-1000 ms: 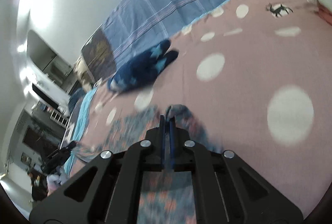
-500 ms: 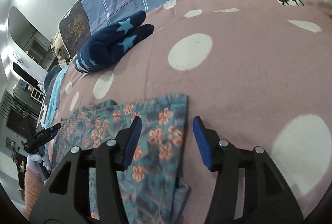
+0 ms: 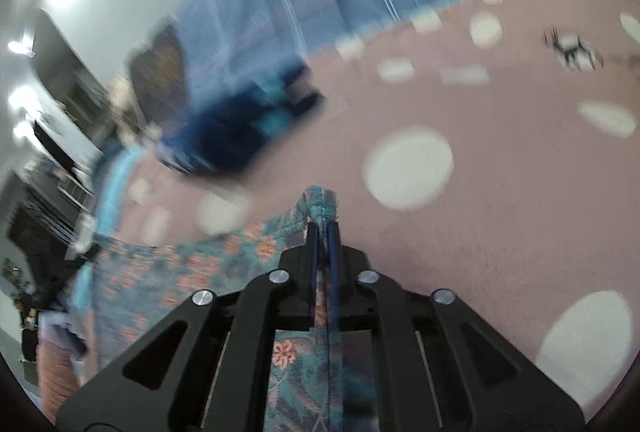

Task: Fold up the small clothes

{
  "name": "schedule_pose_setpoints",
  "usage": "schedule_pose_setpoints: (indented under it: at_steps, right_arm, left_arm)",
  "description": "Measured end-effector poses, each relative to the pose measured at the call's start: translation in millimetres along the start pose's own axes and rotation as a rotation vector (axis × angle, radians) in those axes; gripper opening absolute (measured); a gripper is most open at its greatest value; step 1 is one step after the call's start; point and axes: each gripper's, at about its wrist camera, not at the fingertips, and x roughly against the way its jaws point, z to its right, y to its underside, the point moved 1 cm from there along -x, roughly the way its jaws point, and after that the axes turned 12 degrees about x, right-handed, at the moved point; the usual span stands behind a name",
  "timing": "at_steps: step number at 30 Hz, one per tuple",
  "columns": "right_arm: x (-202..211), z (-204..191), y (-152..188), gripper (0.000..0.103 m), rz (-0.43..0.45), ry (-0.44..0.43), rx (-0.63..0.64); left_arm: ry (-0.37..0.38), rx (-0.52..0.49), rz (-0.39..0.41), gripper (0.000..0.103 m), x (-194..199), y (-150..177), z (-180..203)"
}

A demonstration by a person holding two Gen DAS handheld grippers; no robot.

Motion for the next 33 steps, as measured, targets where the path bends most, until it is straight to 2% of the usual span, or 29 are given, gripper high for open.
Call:
schedule_pose_setpoints:
  at_steps: [2, 4, 5, 9, 12, 14, 16, 17, 18, 20, 24, 26, 28, 30, 32, 33]
  right_arm:
    - [-18, 10, 12, 0.009, -0.056, 0.017, -0.031]
    - [-8, 14, 20, 0.011, -0.02, -0.01, -0.061]
    - [0, 14, 23, 0.017, -0.016, -0.009, -0.063]
    - [59, -4, 49, 0.018, 0.016, 0.022, 0.035]
    - [97, -20, 77, 0.023, 0.021, -0.008, 0.08]
    - [118, -35, 105, 0.028, 0.015, -0.037, 0.103]
    - [130, -43, 130, 0.029, -0.001, -0.063, 0.11]
    - [134, -46, 144, 0.029, -0.011, -0.07, 0.111]
    - [137, -47, 161, 0.029, -0.022, -0.077, 0.102]
    - [136, -45, 190, 0.03, -0.064, -0.093, 0.059]
    - [152, -40, 215, 0.028, -0.066, -0.111, 0.01]
    - [163, -38, 215, 0.029, -0.035, -0.094, 0.012]
    - [174, -34, 210, 0.029, -0.003, -0.096, 0.005]
    - [179, -28, 205, 0.029, 0.02, -0.097, -0.005]
    - [181, -23, 201, 0.029, 0.032, -0.084, -0.003]
    - [180, -20, 199, 0.029, 0.032, -0.067, 0.002]
  left_arm:
    - [-0.036, 0.014, -0.049, 0.009, -17, 8, -11]
    - [-0.018, 0.039, -0.047, 0.016, -10, 16, -18]
    - [-0.016, 0.04, -0.039, 0.02, -3, 18, -19]
    - [0.046, 0.001, 0.015, 0.026, 54, 41, -11]
    - [0.098, -0.05, 0.017, 0.029, 96, 77, 1]
    - [0.114, -0.086, 0.001, 0.04, 113, 108, 9]
    - [0.073, -0.127, -0.043, 0.04, 115, 142, 12]
    - [0.017, -0.152, -0.071, 0.04, 110, 159, 11]
    - [-0.077, -0.2, -0.083, 0.04, 102, 179, 7]
    - [-0.142, -0.291, -0.012, 0.044, 105, 196, 7]
    - [-0.21, -0.289, 0.037, 0.044, 125, 193, 24]
    - [-0.175, -0.348, 0.098, 0.044, 140, 195, 56]
    - [-0.06, -0.403, 0.108, 0.044, 149, 203, 95]
    - [0.051, -0.449, 0.076, 0.044, 147, 216, 132]
    - [0.193, -0.485, -0.006, 0.044, 133, 235, 177]
    - [0.232, -0.496, -0.039, 0.044, 126, 241, 191]
